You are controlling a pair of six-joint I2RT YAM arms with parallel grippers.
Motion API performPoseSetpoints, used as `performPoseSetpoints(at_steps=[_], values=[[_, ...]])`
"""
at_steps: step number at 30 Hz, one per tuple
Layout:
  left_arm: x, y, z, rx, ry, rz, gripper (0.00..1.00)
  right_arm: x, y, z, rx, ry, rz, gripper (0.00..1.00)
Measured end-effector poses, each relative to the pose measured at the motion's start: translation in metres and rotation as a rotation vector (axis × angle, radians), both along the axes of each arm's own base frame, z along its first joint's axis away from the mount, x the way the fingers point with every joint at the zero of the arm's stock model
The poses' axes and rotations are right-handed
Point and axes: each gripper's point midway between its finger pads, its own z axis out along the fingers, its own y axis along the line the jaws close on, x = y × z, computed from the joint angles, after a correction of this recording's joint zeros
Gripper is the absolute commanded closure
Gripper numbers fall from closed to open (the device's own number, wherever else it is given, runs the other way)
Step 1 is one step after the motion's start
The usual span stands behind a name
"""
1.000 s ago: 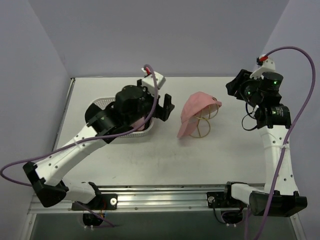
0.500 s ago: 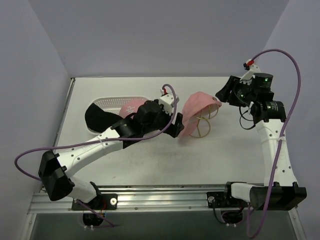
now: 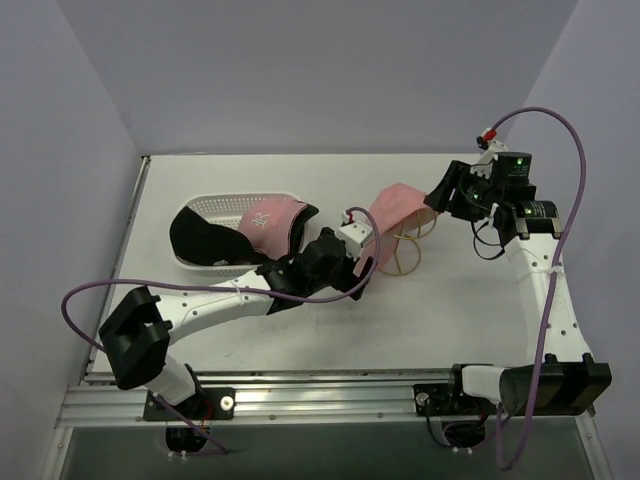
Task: Stack the hats
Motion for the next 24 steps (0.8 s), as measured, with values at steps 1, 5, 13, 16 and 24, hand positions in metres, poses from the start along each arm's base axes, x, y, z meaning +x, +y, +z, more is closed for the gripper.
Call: performPoseSetpoints(at_steps=[1, 5, 13, 16, 24], values=[[0.002, -0.001, -0.001, 0.004, -0.009, 0.006, 0.00, -0.001, 0.000, -0.001, 0.002, 0.004, -0.001, 0.52], [0.011, -0.005, -0.009, 0.033, -0.065, 0.043, 0.05, -0.002, 0.001, -0.007, 0.013, 0.022, -0.009, 0.52], [0.012, -0.020, -0.041, 0.128, -0.161, 0.101, 0.17, -0.003, 0.001, -0.009, 0.021, 0.033, -0.015, 0.52], [0.014, -0.019, -0.054, 0.173, -0.179, 0.116, 0.28, -0.004, 0.001, -0.010, 0.020, 0.038, -0.015, 0.51], [0.025, -0.022, -0.047, 0.211, -0.262, 0.166, 0.57, -0.005, 0.001, -0.011, 0.020, 0.043, -0.015, 0.51]])
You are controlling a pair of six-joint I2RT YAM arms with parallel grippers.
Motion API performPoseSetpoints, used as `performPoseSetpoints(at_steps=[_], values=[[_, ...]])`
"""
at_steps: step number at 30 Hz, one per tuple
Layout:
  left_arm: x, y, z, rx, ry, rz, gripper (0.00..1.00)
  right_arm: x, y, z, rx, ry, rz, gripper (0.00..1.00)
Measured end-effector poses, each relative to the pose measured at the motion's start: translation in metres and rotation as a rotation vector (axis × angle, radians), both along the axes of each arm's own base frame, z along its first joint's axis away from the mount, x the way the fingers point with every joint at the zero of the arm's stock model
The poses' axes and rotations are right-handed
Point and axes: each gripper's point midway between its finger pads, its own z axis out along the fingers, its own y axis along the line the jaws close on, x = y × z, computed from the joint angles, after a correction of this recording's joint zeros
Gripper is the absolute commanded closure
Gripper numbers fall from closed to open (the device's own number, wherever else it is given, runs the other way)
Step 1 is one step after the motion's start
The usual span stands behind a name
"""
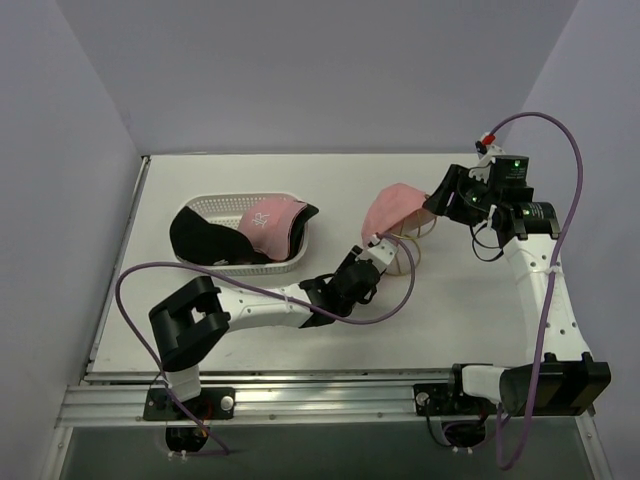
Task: Stack the hats
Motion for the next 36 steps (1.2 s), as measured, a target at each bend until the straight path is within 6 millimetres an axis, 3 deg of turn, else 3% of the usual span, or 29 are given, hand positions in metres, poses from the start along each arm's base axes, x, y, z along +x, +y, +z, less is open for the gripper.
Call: performPoseSetpoints(at_steps=[2, 12, 22, 36], values=[[0.000, -0.003, 0.002, 0.016, -0.026, 0.000, 0.69, 0.000, 0.000, 0.000, 0.000, 0.001, 0.000, 0.51], [-0.008, -0.017, 0.009, 0.100, -0.118, -0.005, 0.96, -0.001, 0.000, 0.000, -0.002, -0.001, 0.001, 0.50], [-0.002, -0.008, 0.020, 0.239, -0.241, 0.084, 0.98, -0.007, -0.001, 0.010, -0.004, -0.029, 0.001, 0.49], [0.005, 0.007, 0.062, 0.397, -0.413, 0.183, 0.98, -0.013, -0.004, 0.009, -0.018, -0.021, -0.001, 0.47]])
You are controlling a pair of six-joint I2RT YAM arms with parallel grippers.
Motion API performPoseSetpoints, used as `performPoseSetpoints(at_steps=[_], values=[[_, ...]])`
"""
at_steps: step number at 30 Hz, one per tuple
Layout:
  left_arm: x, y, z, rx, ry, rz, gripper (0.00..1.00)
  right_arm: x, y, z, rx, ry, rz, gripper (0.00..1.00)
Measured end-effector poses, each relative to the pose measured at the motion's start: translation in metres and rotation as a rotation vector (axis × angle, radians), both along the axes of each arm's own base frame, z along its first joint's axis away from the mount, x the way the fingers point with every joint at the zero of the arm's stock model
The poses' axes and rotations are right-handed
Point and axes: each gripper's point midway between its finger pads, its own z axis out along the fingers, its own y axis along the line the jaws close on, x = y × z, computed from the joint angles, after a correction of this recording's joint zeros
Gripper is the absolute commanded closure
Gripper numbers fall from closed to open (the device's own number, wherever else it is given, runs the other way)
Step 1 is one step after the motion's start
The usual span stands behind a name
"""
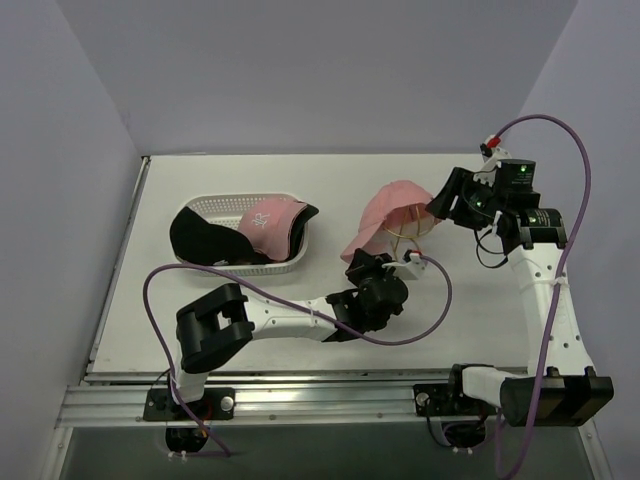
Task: Stack the hats
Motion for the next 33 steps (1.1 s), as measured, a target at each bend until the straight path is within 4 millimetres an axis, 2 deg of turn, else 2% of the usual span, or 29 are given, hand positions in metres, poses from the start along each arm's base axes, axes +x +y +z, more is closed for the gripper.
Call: performPoseSetpoints(at_steps=[7, 15, 27, 33], values=[[-0.002, 0.000, 0.025, 0.055, -0.078, 0.013, 0.98, -0.003, -0.002, -0.002, -0.007, 0.013, -0.011, 0.47], [-0.014, -0.002, 0.075, 0.075, -0.218, 0.028, 0.98, -0.007, -0.007, 0.010, -0.017, -0.017, -0.030, 0.47], [-0.028, -0.005, 0.088, 0.177, -0.299, 0.030, 0.98, -0.009, -0.009, 0.013, -0.020, -0.027, -0.039, 0.47], [-0.032, -0.017, 0.069, 0.361, -0.335, 0.003, 0.98, -0.011, -0.009, 0.016, -0.021, -0.037, -0.039, 0.47]])
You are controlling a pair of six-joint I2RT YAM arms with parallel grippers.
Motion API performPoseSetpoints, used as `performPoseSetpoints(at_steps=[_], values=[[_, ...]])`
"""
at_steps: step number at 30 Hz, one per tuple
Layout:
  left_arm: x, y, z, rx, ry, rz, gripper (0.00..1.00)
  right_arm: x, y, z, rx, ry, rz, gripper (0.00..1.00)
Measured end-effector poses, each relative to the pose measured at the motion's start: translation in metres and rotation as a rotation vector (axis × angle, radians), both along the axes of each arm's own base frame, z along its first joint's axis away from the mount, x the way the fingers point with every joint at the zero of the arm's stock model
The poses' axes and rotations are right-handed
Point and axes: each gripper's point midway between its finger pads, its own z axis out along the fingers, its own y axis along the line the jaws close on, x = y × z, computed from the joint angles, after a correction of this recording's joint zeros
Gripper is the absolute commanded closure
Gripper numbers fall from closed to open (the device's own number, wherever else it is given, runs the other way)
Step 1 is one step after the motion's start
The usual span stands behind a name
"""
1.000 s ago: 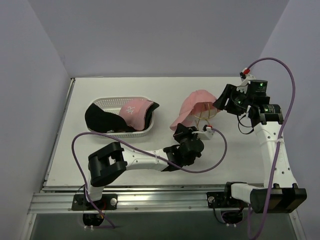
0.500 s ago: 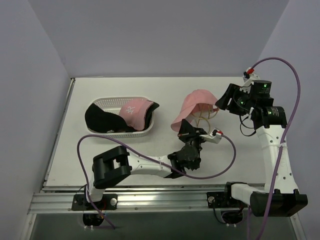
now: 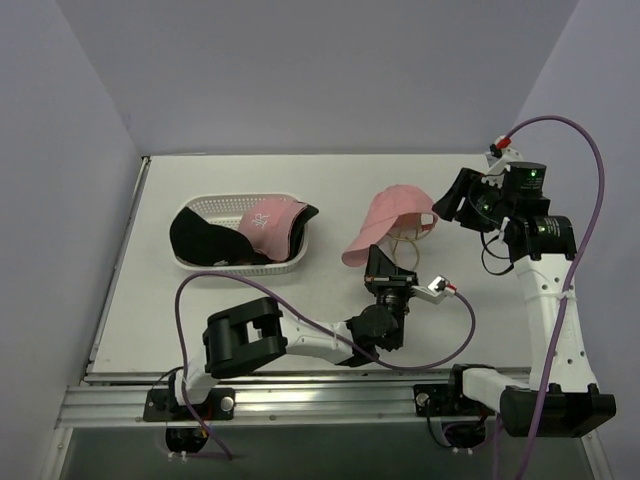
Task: Stack the hats
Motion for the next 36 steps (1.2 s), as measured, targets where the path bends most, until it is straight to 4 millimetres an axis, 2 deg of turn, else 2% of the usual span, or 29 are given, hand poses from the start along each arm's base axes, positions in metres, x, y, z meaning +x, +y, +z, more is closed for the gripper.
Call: performPoseSetpoints(at_steps=[4, 14, 22, 24, 29, 32, 34, 36], values=[[-0.003, -0.005, -0.002, 0.083, -0.018, -0.008, 0.97, -0.001, 0.000, 0.000, -0.002, -0.001, 0.002, 0.47], [-0.002, -0.015, 0.016, 0.191, -0.078, -0.013, 0.98, -0.002, 0.000, -0.005, -0.005, 0.011, 0.006, 0.47], [-0.007, -0.024, 0.005, 0.281, -0.082, -0.006, 0.97, -0.001, 0.002, -0.005, 0.003, 0.006, 0.019, 0.51], [-0.007, -0.020, 0.005, 0.236, -0.062, 0.007, 0.97, -0.001, 0.004, -0.005, 0.007, 0.003, 0.025, 0.55], [-0.013, -0.006, 0.017, 0.019, 0.030, 0.019, 0.97, 0.001, 0.011, -0.013, 0.046, 0.010, 0.044, 0.55], [-0.019, -0.003, 0.036, -0.143, 0.119, -0.032, 0.97, 0.001, 0.015, -0.021, 0.078, 0.029, 0.052, 0.55], [-0.022, -0.010, 0.056, -0.282, 0.201, -0.110, 0.97, 0.001, 0.017, -0.022, 0.091, 0.034, 0.052, 0.54], [-0.027, -0.007, 0.076, -0.419, 0.271, -0.168, 0.97, 0.001, 0.019, -0.021, 0.105, 0.028, 0.052, 0.54]])
